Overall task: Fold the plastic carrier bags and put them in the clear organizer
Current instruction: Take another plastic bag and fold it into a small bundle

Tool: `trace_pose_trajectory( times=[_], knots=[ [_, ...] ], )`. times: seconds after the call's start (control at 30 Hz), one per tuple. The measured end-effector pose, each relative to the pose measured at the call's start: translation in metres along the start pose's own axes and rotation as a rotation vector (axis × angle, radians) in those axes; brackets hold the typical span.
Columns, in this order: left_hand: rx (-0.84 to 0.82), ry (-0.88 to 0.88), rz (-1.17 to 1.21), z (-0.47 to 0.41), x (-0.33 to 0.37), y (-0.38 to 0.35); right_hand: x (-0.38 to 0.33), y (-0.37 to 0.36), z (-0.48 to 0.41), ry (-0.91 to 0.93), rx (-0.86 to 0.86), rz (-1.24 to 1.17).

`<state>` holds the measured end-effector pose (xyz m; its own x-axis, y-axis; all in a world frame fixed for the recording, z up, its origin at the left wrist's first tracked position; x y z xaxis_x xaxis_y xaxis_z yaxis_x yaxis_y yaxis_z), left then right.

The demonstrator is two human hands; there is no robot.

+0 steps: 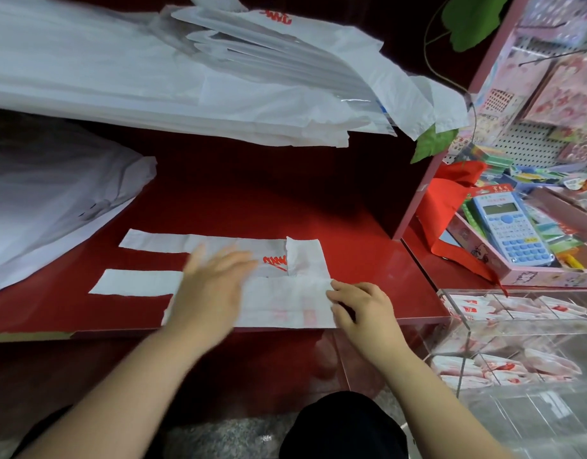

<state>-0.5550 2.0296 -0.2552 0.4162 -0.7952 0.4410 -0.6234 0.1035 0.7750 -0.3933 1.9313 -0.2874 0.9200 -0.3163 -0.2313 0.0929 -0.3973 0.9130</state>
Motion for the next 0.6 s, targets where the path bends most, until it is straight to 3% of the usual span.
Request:
trace_pose_trajectory(
  times=[0.03, 0.1, 0.17, 0.27, 0.33, 0.47, 0.6],
  knots=[
    [-0.036, -0.062, 0.015, -0.003, 0.025, -0.014, -0.002, 0.003, -0.001, -0.003, 0.059, 0.014],
    [-0.160, 0.052, 0.091, -0.007, 0.044, -0.045, 0.005, 0.006, -0.008, -0.106, 0.053, -0.018],
    [-0.350, 0.218, 0.095, -0.002, 0.040, -0.077, 0.021, 0.003, -0.016, -0.274, -0.028, -0.131],
    [-0.394, 0.221, 0.031, -0.002, 0.030, -0.086, 0.036, -0.004, -0.033, -0.421, -0.172, -0.008],
    [-0.445, 0.186, 0.018, -0.001, 0.027, -0.085, 0.033, -0.009, -0.047, -0.426, -0.280, 0.122],
    [-0.487, 0.105, 0.023, 0.000, 0.019, -0.080, 0.012, -0.027, -0.071, -0.351, -0.441, 0.152],
    [-0.497, 0.082, 0.026, 0.001, 0.013, -0.077, 0.007, -0.031, -0.076, -0.347, -0.417, 0.049]
  ],
)
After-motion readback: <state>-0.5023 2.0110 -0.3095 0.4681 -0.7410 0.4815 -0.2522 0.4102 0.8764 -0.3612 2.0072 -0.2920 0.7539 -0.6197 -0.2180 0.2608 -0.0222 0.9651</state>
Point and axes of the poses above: each hand's wrist, its own z-axis away from the middle knuckle, its own y-axis out of the back of the hand, x = y × z, the point moved 8 cm from there along -z, towards the middle knuckle, and after that the axes turned 15 degrees about z, right-handed, at the moved point
